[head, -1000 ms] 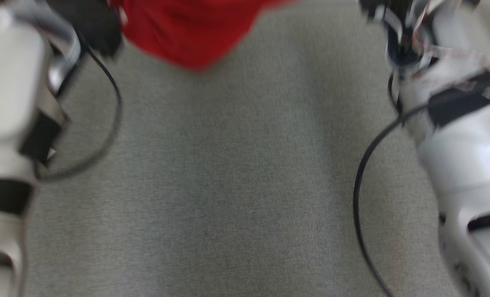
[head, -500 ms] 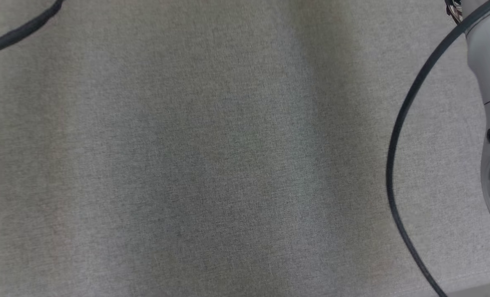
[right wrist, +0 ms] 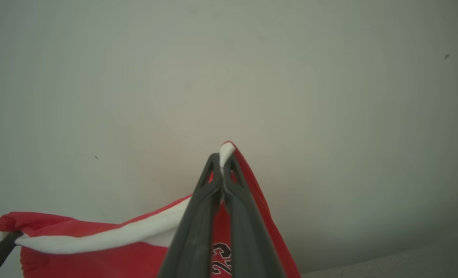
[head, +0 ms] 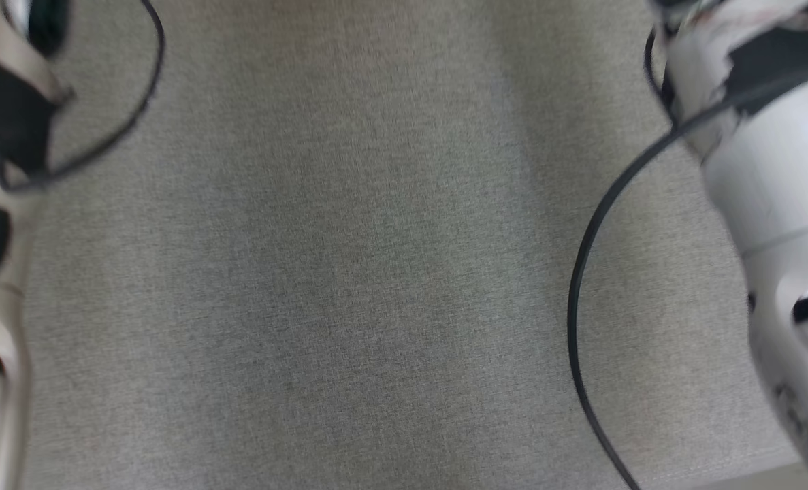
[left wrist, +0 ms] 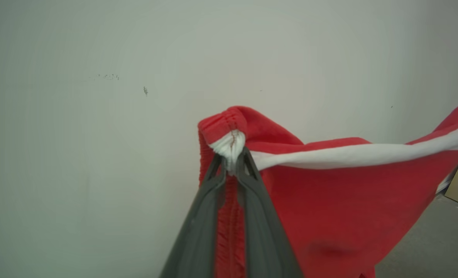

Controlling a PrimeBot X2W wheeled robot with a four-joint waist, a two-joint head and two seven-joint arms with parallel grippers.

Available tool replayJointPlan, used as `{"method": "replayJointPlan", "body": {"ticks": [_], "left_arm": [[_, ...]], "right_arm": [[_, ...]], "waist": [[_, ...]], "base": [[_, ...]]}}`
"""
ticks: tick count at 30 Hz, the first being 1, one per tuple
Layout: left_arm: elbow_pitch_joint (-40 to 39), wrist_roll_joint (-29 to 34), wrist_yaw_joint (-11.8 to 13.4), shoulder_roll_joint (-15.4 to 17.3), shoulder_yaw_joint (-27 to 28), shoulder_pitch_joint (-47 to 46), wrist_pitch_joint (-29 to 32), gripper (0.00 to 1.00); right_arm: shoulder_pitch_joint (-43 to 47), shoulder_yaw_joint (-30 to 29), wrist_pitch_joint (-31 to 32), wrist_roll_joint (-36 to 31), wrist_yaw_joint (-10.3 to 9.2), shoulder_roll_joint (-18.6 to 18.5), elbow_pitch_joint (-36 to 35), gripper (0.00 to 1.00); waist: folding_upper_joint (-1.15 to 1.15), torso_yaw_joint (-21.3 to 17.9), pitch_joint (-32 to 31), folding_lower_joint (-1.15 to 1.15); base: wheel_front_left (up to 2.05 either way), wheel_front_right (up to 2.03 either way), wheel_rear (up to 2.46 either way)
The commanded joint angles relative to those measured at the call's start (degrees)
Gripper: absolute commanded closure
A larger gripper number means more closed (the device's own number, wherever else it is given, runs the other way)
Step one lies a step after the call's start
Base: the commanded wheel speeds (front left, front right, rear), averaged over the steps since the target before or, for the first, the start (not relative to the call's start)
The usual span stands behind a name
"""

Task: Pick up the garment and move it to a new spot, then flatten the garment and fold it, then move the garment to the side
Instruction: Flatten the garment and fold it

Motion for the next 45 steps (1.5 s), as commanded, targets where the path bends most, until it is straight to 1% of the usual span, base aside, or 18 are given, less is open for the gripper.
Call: {"method": "replayJointPlan", "body": {"ticks": [1, 4, 6, 8, 13, 14, 19, 24, 27, 29, 33, 35, 39, 40, 45], "left_arm": [[-1.6, -1.2, 0.5, 0.0, 0.9, 3.8, -0.6, 1.00], [-5.7, -2.9, 1.4, 0.0, 2.6, 10.6, -0.9, 1.00], [-9.6, -2.7, 2.4, -0.1, 3.2, 15.8, -1.0, 1.00], [-14.7, -3.2, 4.0, 0.3, 4.6, 21.3, -1.0, 1.00], [-26.2, -4.3, 6.8, 0.9, 6.8, 37.4, -1.0, 1.00], [-26.2, -4.3, 6.8, 0.9, 6.8, 37.4, -1.0, 1.00], [-36.7, -5.6, 9.7, -0.5, 8.2, 52.0, -1.1, 1.00], [-44.5, -5.0, 12.2, -1.4, 9.1, 64.4, -1.1, 1.00], [-47.1, -4.1, 13.1, -1.8, 9.0, 70.6, -1.1, 1.00], [-48.2, -4.6, 13.5, -2.4, 9.5, 73.8, -1.1, 1.00], [-49.7, -3.6, 14.2, -3.3, 10.0, 79.8, -1.1, 1.00], [-50.5, -3.3, 14.7, -3.7, 10.7, 82.8, -1.1, 1.00], [-52.0, -2.8, 14.9, -4.2, 11.2, 89.1, -1.1, 1.00], [-52.3, -2.2, 14.9, -4.1, 11.1, 91.7, -1.1, 1.00], [-52.0, -2.8, 14.4, -4.7, 11.0, 96.8, -1.1, 1.00]], "right_arm": [[3.4, 1.2, -0.5, 1.0, -0.02, -0.7, -2.0, 1.00], [9.7, 2.2, -0.6, 2.4, -0.03, -1.2, -6.3, 1.00], [14.5, 2.8, -0.6, 2.5, -0.02, -1.7, -9.9, 1.00], [19.4, 2.7, -0.6, 2.3, -0.02, -2.2, -13.9, 1.00], [31.7, 3.3, -0.5, 0.8, -0.02, -3.4, -22.2, 1.00], [31.7, 3.3, -0.5, 0.8, -0.02, -3.4, -22.2, 1.00], [44.2, 2.7, -0.5, 0.3, -0.03, -5.8, -29.8, 1.00], [56.3, 2.1, -0.5, -0.2, -0.03, -7.9, -36.4, 1.00], [63.3, 0.5, -0.3, -0.6, -0.03, -7.9, -39.8, 1.00], [67.9, -0.8, 0.7, -1.0, -0.03, -7.5, -42.4, 1.00], [77.4, -3.4, 3.6, -3.4, -0.04, -6.2, -48.1, 1.00], [81.9, -4.6, 5.8, -5.3, -0.04, -5.6, -51.2, 1.00], [89.6, -7.3, 10.4, -8.3, -0.04, -4.0, -57.7, 1.00], [93.0, -8.6, 12.8, -9.3, -0.04, -3.1, -60.4, 1.00], [99.7, -11.8, 17.7, -10.7, -0.05, -0.8, -65.4, 1.00]], "waist": [[-0.01, 0.4, -1.8, -0.01], [-0.01, 0.7, -3.9, -0.01], [-0.01, 0.9, -5.4, -0.01], [-0.01, 1.0, -6.7, -0.01], [-0.01, 1.4, -9.9, -0.01], [-0.01, 1.4, -9.9, -0.01], [-0.01, 2.5, -13.3, -0.01], [-0.01, 3.1, -16.1, -0.01], [-0.01, 3.8, -17.7, -0.01], [-0.01, 4.3, -18.6, -0.01], [-0.01, 4.9, -20.5, -0.01], [-0.01, 5.0, -21.4, -0.01], [-0.01, 5.0, -22.7, -0.01], [-0.01, 5.0, -23.1, -0.01], [-0.01, 5.6, -23.9, -0.01]], "base": [[0.00, 0.00, 0.00], [0.00, 0.00, 0.00], [0.00, 0.00, 0.00], [0.00, 0.00, 0.00], [0.00, 0.00, 0.00], [0.00, 0.00, 0.00], [0.00, 0.00, 0.00], [0.00, 0.00, 0.00], [0.00, 0.00, 0.00], [0.00, 0.00, 0.00], [0.00, 0.00, 0.00], [0.00, 0.00, 0.00], [0.00, 0.00, 0.00], [0.00, 0.00, 0.00], [0.00, 0.00, 0.00]]}}
